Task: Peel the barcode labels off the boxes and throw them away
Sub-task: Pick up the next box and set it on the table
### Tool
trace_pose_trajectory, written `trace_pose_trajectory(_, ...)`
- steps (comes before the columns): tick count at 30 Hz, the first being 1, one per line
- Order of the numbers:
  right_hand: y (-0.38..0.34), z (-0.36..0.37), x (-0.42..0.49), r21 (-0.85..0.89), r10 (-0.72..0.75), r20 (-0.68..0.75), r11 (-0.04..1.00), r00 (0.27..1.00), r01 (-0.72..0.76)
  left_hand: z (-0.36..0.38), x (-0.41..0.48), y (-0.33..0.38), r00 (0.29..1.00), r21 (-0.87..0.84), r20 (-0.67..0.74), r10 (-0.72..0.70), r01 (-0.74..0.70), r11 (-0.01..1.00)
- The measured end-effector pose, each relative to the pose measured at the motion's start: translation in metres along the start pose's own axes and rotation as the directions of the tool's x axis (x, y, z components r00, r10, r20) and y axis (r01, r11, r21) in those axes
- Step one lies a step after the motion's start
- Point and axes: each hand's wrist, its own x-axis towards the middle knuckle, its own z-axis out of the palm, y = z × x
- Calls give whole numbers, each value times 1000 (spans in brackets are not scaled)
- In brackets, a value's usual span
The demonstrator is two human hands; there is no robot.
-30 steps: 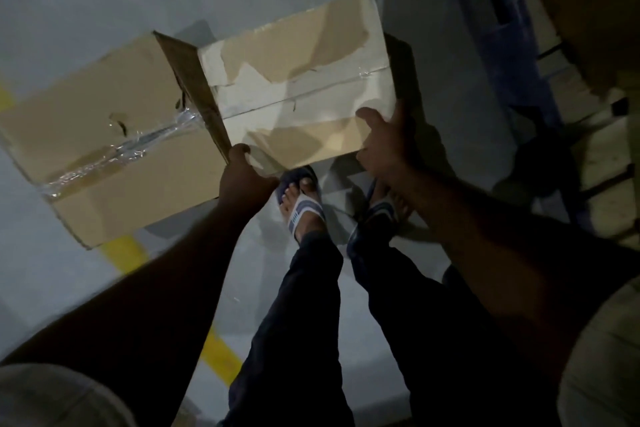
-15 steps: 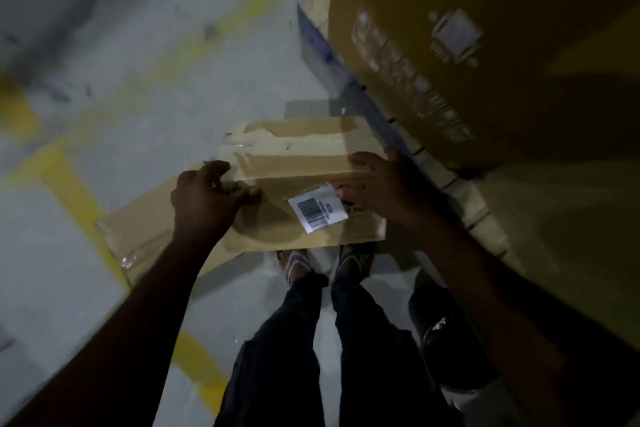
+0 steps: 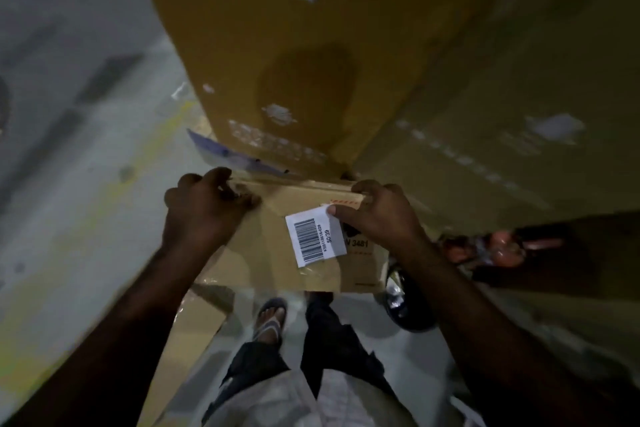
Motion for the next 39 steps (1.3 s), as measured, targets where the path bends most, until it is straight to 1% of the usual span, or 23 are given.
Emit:
trace_pose_trajectory(3, 26, -29, -43, 115, 94, -109, 990, 990, -82, -6, -14, 42, 986, 50, 33, 166, -168, 985)
trace_pose_trajectory(5, 39, -50, -76, 112, 141, -208, 987, 968, -119, -4, -24, 69, 959, 101, 57, 278, -283, 954)
trace_pose_trajectory(8, 67, -79, -124, 101, 208, -341, 978, 917, -184, 2, -45, 115, 908, 138, 113, 402, -416, 899)
trace_pose_trajectory(11, 102, -102, -174, 165, 289, -411, 956, 864, -241, 11, -76, 163, 827, 53, 165, 537, -552, 832)
trace_pose_trajectory(15, 135, -138, -264, 295, 428, -530, 902, 732, -315, 28, -136, 234, 667, 12, 198, 718, -734, 679)
trace_pose_trajectory(17, 156, -153, -316, 344, 495, -583, 869, 644, -357, 37, -176, 270, 591, -37, 225, 775, -790, 613)
trace_pose_trajectory(19, 179, -165, -372, 366, 539, -651, 840, 535, -401, 44, -225, 304, 505, -85, 220, 834, -842, 533)
trace_pose_trajectory(21, 199, -173, -431, 370, 567, -715, 803, 409, -466, 50, -280, 333, 391, -126, 195, 899, -900, 418)
trace_pose_trajectory(22, 212, -176, -466, 390, 585, -739, 776, 334, -496, 56, -314, 347, 330, -152, 193, 924, -920, 360)
trace_pose_trajectory(24, 228, -179, -511, 425, 595, -769, 748, 233, -510, 61, -360, 368, 283, -215, 192, 940, -922, 321)
trace_pose_trajectory(26, 247, -178, -577, 473, 602, -793, 704, 92, -530, 71, -430, 387, 180, -302, 184, 966, -925, 230)
trace_pose_trajectory(27, 254, -177, -609, 495, 606, -795, 679, 34, -543, 75, -463, 394, 132, -334, 177, 975, -924, 185)
trace_pose_trajectory(29, 268, -173, -668, 542, 610, -789, 632, -76, -554, 82, -527, 406, 55, -382, 156, 986, -917, 112)
trace_pose_trajectory(31, 283, -170, -720, 585, 598, -781, 598, -181, -548, 88, -584, 416, -7, -442, 152, 988, -895, 61)
trace_pose_trajectory(33, 297, -168, -764, 616, 569, -775, 581, -276, -532, 95, -635, 427, -76, -484, 165, 983, -875, 13)
trace_pose_trajectory(35, 311, -165, -801, 650, 554, -753, 537, -355, -538, 103, -679, 437, -138, -516, 166, 976, -856, -34)
trace_pose_trajectory(37, 326, -164, -828, 676, 544, -732, 502, -410, -540, 114, -715, 449, -175, -543, 169, 970, -838, -56)
trace_pose_trajectory(39, 345, -165, -845, 703, 537, -710, 498, -456, -508, 127, -743, 460, -194, -556, 178, 965, -828, -64)
